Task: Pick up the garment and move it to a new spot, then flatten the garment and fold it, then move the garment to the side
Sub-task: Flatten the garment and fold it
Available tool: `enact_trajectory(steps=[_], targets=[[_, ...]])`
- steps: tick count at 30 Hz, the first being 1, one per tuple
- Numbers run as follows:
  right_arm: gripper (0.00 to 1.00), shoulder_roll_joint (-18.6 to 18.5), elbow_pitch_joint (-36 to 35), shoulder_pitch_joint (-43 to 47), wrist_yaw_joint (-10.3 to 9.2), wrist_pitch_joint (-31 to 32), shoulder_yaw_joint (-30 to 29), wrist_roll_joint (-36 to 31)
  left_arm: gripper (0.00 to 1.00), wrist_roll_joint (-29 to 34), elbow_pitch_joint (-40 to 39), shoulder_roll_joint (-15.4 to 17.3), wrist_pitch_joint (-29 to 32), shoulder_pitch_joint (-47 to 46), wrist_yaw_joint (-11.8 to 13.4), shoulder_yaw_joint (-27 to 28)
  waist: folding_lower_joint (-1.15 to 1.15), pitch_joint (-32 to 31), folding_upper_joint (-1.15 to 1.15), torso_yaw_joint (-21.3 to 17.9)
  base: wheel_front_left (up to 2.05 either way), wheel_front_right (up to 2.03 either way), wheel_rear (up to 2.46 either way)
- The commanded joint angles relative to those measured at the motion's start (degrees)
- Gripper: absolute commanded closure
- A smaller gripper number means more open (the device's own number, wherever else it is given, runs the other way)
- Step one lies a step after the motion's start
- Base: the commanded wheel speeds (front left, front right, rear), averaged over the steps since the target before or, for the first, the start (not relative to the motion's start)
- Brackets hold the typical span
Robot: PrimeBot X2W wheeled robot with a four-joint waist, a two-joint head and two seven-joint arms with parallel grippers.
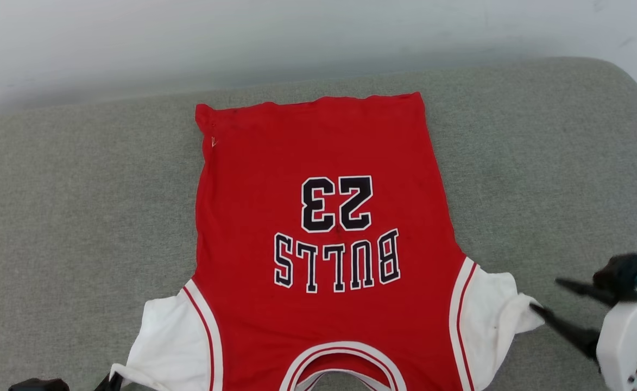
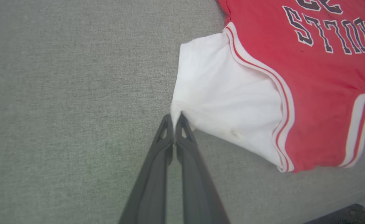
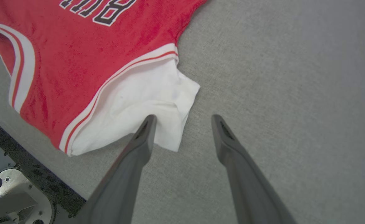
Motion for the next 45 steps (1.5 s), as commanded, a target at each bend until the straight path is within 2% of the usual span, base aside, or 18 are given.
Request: enact_trajectory(steps=[1, 8, 11, 15, 18, 22, 32, 39, 45], targets=[[0.0, -0.84, -1.25, -2.39, -0.06, 0.12, -2.37, 0.04, 1.0, 0.88, -0.58, -0.05, -0.14, -1.18, 0.51, 0.34, 0.01, 0.85, 0.0, 0.09, 0.0, 0.0, 0.0], [0.0, -2.99, -5.77, -9.25, -0.05, -0.09, -18.27, 0.69, 1.0, 4.66, -3.56, -0.97, -0.13, -4.85, 0.56, 0.79, 0.01, 5.41, 0.0, 2.64, 0.0, 0.0, 0.0], [0.0, -0.87, -5.15, -13.0, -0.05, 0.98, -25.74, 0.4, 1.0, 6.69, -4.67, -1.39, 0.15, -7.47, 0.26, 0.18, 0.01, 8.2, 0.0, 4.5, 0.0, 0.0, 0.0], [0.0, 1.48, -5.81, -19.22, -0.05, 7.91, -31.31, -1.34, 1.0, 9.34, -6.05, -2.64, 0.91, -11.36, -0.06, -0.96, 0.01, 12.63, 0.0, 7.4, 0.0, 0.0, 0.0], [0.0, 3.39, -5.18, -24.77, -0.05, 15.64, -32.32, -3.07, 1.0, 11.27, -6.7, -3.58, 1.17, -14.25, -0.28, -1.62, 0.01, 16.06, 0.0, 9.34, 0.0, 0.0, 0.0], [0.0, 5.05, -1.99, -32.86, -0.05, 28.24, -29.38, -4.85, 1.0, 13.63, -6.79, -5.28, 1.55, -17.53, -0.7, -2.76, 0.01, 19.69, 0.0, 11.97, 0.0, 0.0, 0.0], [0.0, 7.44, 10.09, -47.28, -0.05, 58.79, -25.01, -2.58, 1.0, 17.64, -8.14, -8.87, 1.13, -24.01, -1.82, -4.2, 0.01, 26.61, 0.0, 17.79, 0.0, 0.0, 0.0], [0.0, 11.71, 16.65, -52.24, -0.05, 69.47, -29.92, -5.65, 1.0, 19.6, -9.2, -10.86, 0.62, -26.61, -1.77, -3.89, 0.01, 31.08, 0.0, 20.82, 0.0, 0.0, 0.0], [0.0, 16.21, 21.68, -52.13, -0.05, 72.08, -36.31, -10.5, 1.0, 20.59, -9.25, -12.86, 0.31, -26.91, -2.41, -3.6, 0.01, 33.78, 0.0, 22.46, 0.0, 0.0, 0.0]])
